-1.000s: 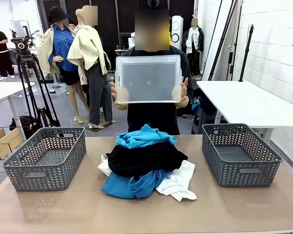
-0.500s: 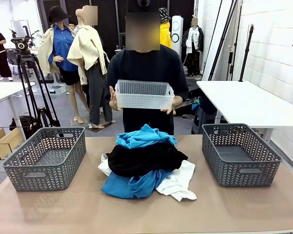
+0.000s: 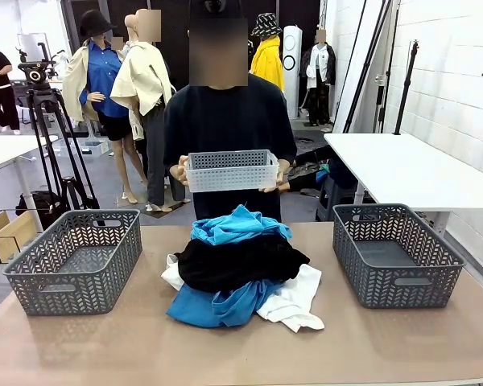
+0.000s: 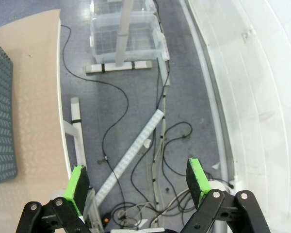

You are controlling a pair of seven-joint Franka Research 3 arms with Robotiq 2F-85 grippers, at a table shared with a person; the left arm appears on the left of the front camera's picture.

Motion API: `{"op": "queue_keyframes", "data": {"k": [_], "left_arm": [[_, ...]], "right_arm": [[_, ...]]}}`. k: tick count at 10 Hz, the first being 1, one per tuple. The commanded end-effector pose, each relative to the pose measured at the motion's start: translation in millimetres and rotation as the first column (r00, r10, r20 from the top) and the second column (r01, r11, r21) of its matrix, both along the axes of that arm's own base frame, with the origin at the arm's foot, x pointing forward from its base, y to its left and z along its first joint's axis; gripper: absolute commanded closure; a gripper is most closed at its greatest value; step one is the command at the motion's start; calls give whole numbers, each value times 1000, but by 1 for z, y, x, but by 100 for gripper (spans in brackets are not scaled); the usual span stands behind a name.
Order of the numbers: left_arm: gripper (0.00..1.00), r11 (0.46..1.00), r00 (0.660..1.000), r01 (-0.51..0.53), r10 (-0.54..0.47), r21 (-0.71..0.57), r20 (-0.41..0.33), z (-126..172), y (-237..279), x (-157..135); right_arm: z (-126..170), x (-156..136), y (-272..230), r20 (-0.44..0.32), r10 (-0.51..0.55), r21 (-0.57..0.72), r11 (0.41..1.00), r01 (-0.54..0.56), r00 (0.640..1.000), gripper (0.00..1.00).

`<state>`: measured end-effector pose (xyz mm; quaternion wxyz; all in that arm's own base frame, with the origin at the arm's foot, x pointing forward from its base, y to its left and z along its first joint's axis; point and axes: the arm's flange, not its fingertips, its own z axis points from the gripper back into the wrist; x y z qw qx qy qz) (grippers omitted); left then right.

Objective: Sort the tops and bottoms.
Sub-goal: Lift clothes from the center of the table with your left hand.

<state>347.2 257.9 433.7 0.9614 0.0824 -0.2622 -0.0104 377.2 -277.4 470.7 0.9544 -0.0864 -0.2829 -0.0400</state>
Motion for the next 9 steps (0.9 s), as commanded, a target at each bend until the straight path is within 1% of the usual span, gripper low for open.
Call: {"op": "queue_keyframes", "data": {"k": [1, 9], "left_arm": [[0, 1000, 1000, -2, 2, 7, -8, -2, 2, -1], [0, 1000, 1000, -2, 2, 7, -8, -2, 2, -1]], "right_arm": [[-2, 1, -2, -2, -3, 4, 1000, 3, 1000, 0], [-2, 1, -2, -2, -3, 4, 1000, 3, 1000, 0]]}}
